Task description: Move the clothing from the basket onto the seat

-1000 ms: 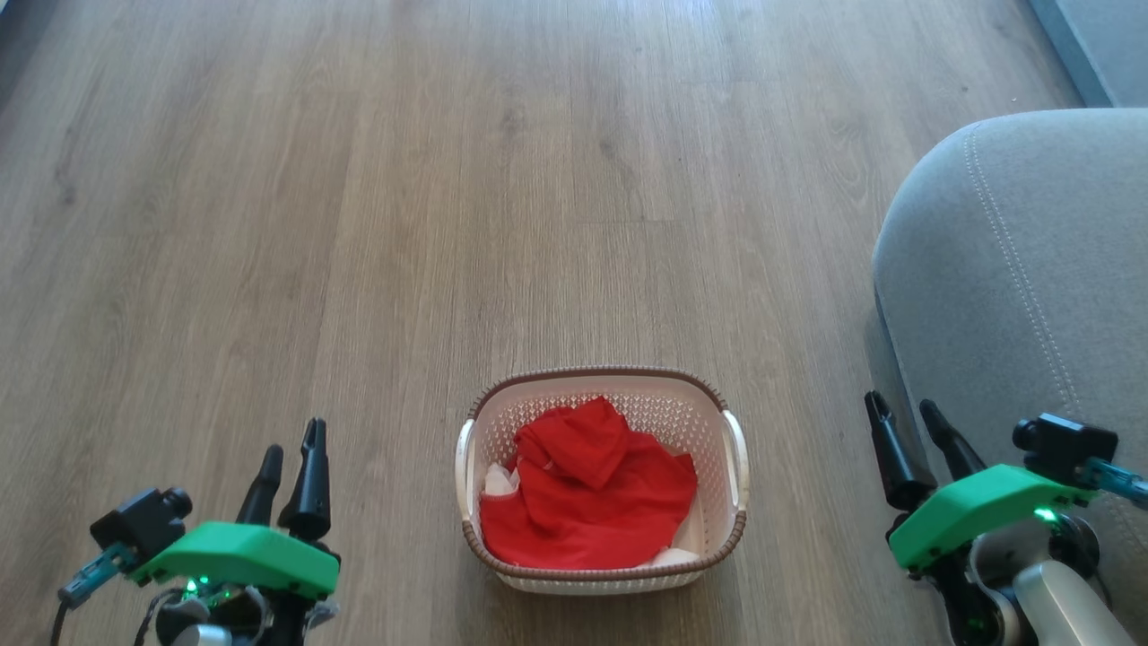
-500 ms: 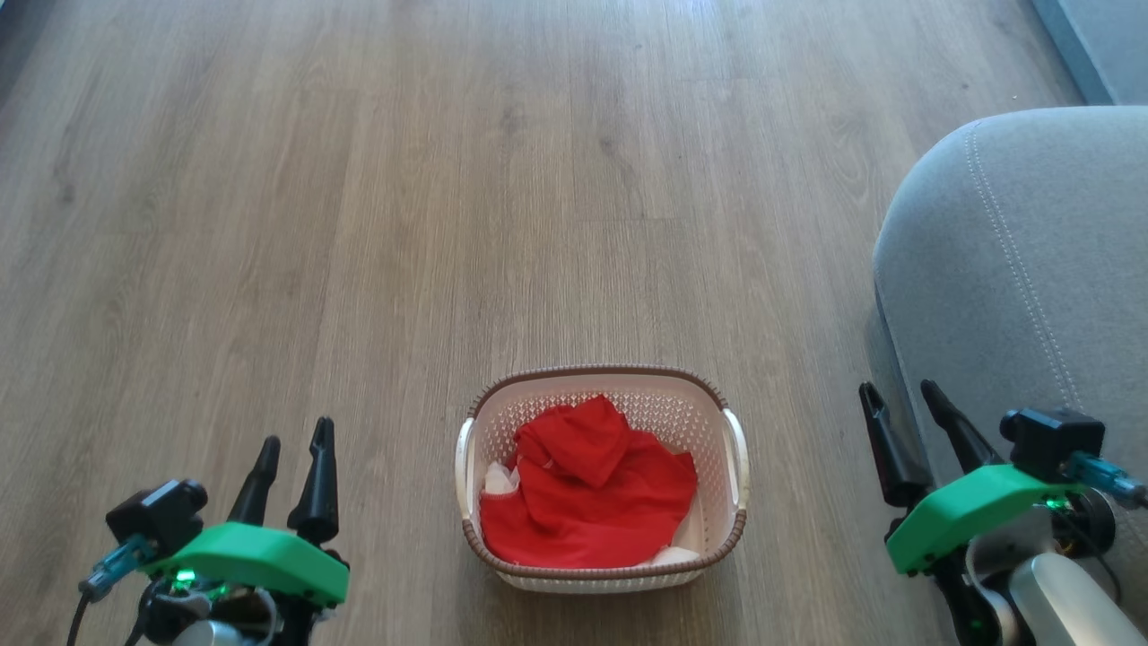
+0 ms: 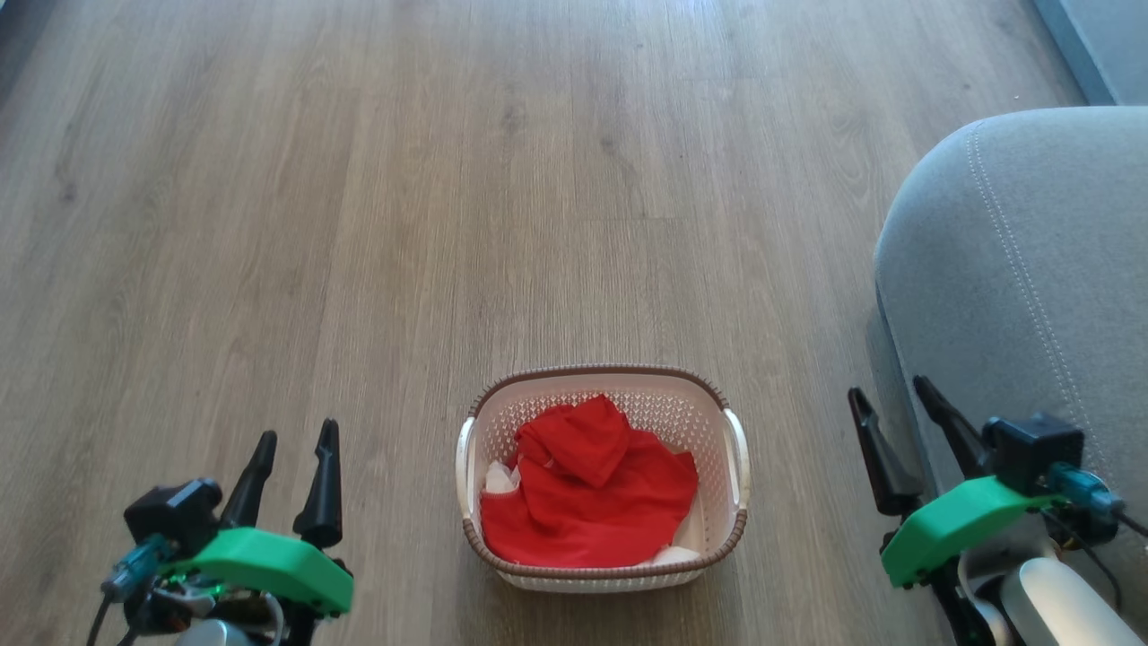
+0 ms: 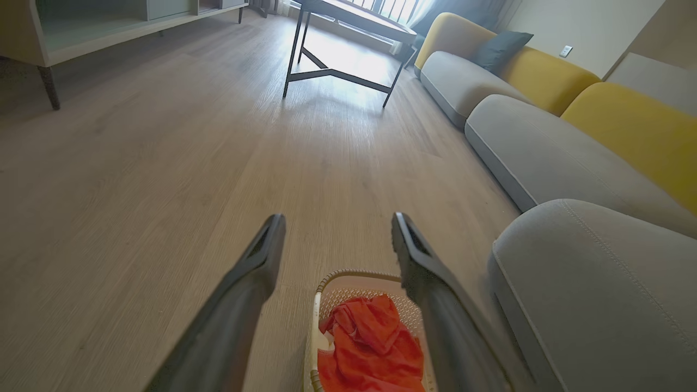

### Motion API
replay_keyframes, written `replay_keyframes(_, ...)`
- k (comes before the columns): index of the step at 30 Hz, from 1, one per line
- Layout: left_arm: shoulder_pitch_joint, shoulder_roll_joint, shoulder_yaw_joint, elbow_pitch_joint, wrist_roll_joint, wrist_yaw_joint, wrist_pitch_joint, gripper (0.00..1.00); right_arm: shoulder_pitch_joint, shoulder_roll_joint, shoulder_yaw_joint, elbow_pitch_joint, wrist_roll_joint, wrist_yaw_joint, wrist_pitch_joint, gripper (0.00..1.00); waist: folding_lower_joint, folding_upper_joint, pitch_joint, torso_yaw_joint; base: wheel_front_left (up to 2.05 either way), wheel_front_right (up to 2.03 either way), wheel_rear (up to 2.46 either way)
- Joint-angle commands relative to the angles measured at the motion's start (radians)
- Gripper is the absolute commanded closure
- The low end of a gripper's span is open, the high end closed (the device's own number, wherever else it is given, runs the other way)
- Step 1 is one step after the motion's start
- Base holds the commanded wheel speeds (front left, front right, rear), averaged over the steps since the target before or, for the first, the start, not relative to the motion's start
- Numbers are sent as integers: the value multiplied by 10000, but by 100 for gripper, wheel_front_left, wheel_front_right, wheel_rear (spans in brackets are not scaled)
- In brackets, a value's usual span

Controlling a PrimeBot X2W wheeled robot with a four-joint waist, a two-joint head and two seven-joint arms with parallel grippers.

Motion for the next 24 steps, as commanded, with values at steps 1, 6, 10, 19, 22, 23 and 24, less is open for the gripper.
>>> replay_keyframes(1,-400,237,220,-279,289,-55,-156,0,-364,-332,200,-385,-257,124,-186,0,0,0,8,-3,0,0,0)
replay_keyframes(6,-408,289,163,-283,796,-58,-325,0,-351,-530,344,-492,-648,131,-354,0,0,0,44,-7,0,0,0)
replay_keyframes(10,-415,325,129,-286,1204,-60,-460,0,-324,-669,428,-554,-987,136,-488,0,0,0,85,-13,0,0,0)
replay_keyframes(19,-398,410,158,-204,1959,-65,-718,0,-39,-739,32,-698,-1417,146,-743,0,0,0,110,-23,0,0,0)
replay_keyframes(22,-370,411,215,-185,1951,-65,-718,0,111,-697,-228,-733,-1346,146,-743,0,0,0,120,-47,0,0,0)
replay_keyframes(23,-359,415,240,-173,1947,-65,-718,0,190,-673,-359,-753,-1291,146,-743,0,0,0,123,-66,0,0,0)
replay_keyframes(24,-356,419,249,-166,1944,-65,-718,0,231,-659,-423,-753,-1256,146,-743,0,0,0,124,-76,0,0,0)
